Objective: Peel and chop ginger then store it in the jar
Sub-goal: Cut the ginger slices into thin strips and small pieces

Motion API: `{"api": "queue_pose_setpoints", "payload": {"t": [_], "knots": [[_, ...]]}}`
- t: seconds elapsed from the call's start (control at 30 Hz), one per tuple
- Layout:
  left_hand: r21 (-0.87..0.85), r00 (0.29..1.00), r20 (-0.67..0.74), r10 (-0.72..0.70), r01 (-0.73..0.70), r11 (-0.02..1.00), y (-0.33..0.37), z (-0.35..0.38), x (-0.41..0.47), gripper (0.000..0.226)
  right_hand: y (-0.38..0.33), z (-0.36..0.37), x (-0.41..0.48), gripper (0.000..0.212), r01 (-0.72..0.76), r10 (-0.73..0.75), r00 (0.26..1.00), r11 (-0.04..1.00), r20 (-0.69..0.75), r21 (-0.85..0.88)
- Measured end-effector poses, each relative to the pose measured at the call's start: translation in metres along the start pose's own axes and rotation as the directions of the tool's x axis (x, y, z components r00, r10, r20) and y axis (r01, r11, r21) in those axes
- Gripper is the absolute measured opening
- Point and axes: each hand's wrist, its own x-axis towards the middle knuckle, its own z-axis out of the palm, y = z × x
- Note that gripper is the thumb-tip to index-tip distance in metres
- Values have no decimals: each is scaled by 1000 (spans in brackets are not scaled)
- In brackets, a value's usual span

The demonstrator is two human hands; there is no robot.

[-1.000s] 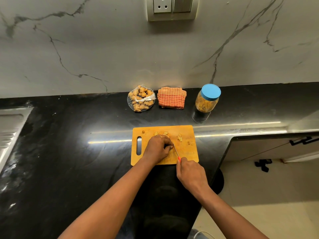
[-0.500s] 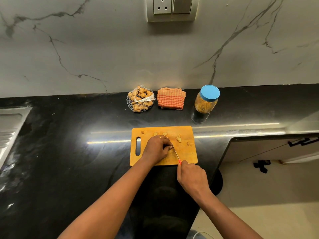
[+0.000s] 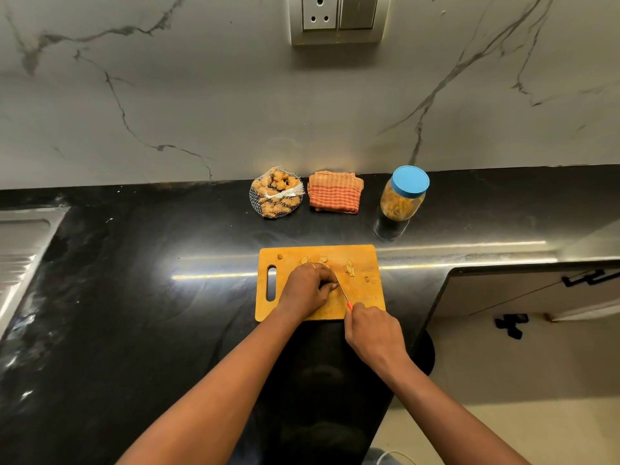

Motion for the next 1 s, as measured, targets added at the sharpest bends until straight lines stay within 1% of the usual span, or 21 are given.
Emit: {"api": "queue_pose_setpoints", "payload": {"t": [0.1, 0.2, 0.33, 0.43, 0.53, 0.7, 0.83, 0.93, 1.0], "knots": [[5, 1000, -2, -1, 1, 1000, 0, 0, 0, 11, 3, 3, -8, 38, -30, 30, 999, 1000, -20, -3], [10, 1000, 0, -6, 6, 1000, 0, 0, 0, 11, 4, 3, -8, 39, -61, 62, 997, 998, -48, 31], [10, 1000, -4, -15, 15, 1000, 0, 1, 0, 11, 4, 0, -1, 38, -96, 103, 994, 982, -34, 163], [3, 1000, -4, -16, 16, 1000, 0, 1, -1, 11, 6, 1, -4, 40, -141, 139, 990, 937, 31, 319], [3, 1000, -7, -17, 17, 1000, -1, 1, -1, 12, 10, 1, -11, 45, -159, 141, 987, 863, 72, 480], [1, 1000, -11, -21, 21, 1000, -3, 3, -2, 12, 15, 3, -20, 49, -208, 142, 978, 753, 155, 624], [-14, 999, -22, -27, 27, 1000, -3, 4, -2, 11, 13, 1, -24, 46, -341, 181, 940, 525, 289, 780], [-17, 999, -25, -30, 29, 999, -2, 4, -3, 10, 12, 0, -25, 43, -380, 177, 925, 440, 336, 814], [-20, 999, -23, -30, 30, 999, -3, 4, -2, 10, 12, 0, -25, 43, -424, 175, 906, 351, 386, 835]]}}
